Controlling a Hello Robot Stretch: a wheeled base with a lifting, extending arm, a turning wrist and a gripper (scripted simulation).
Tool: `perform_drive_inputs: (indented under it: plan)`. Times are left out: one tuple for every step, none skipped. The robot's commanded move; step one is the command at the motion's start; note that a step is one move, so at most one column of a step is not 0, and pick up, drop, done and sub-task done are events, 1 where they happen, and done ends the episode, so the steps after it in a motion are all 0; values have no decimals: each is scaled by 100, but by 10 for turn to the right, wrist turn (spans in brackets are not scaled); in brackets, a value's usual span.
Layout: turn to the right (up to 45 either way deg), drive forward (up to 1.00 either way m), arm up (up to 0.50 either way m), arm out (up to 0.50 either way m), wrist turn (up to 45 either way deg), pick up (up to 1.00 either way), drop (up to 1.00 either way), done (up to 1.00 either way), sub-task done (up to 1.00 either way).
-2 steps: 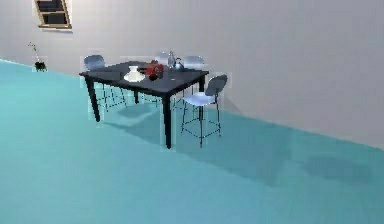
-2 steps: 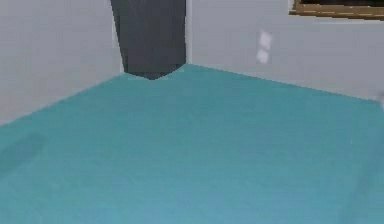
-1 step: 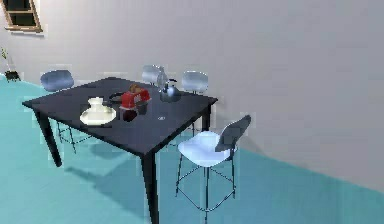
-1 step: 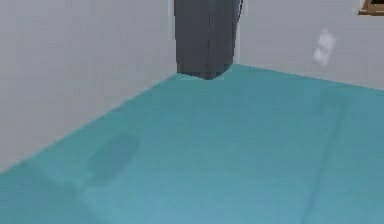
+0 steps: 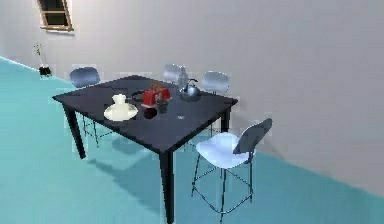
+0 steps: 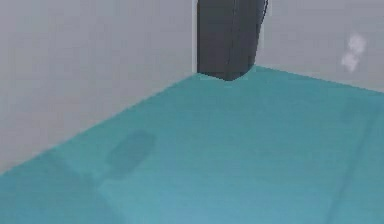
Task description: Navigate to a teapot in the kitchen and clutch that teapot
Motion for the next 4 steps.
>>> perform_drive_inputs:
  plan:
    - [0, 40, 0, 0, 0, 0, 0, 0, 0]
    - [-450, 0, 0, 0, 0, 0, 0, 0, 0]
    - [-450, 0, 0, 0, 0, 0, 0, 0, 0]
    - [-240, 0, 0, 0, 0, 0, 0, 0, 0]
